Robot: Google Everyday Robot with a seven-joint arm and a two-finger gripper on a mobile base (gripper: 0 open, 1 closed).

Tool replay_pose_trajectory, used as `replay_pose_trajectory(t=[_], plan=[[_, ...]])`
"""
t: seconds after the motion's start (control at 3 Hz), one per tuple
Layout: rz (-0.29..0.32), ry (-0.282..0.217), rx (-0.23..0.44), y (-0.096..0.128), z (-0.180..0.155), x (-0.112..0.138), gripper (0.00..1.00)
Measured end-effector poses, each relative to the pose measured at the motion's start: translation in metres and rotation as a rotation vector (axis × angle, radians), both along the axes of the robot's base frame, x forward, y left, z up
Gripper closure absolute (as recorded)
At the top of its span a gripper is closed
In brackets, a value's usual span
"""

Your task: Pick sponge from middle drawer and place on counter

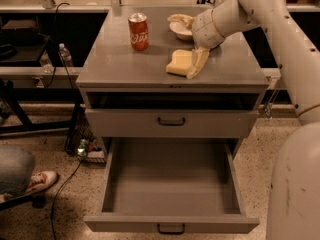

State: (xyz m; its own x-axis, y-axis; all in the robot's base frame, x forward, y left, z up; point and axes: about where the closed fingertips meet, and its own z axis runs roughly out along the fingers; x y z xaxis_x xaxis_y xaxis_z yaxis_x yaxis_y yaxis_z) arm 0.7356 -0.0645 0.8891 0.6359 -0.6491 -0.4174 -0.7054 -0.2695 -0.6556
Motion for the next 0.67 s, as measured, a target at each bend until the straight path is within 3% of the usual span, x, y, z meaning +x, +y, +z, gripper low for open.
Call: replay_pose_trajectory(t=[0.33, 0.67], plan=[[-0.016, -0.001, 0.003, -0.012, 0.004, -0.003, 0.00], [-0.085, 0.011, 0.009, -0.036, 0.005, 0.000, 0.00]])
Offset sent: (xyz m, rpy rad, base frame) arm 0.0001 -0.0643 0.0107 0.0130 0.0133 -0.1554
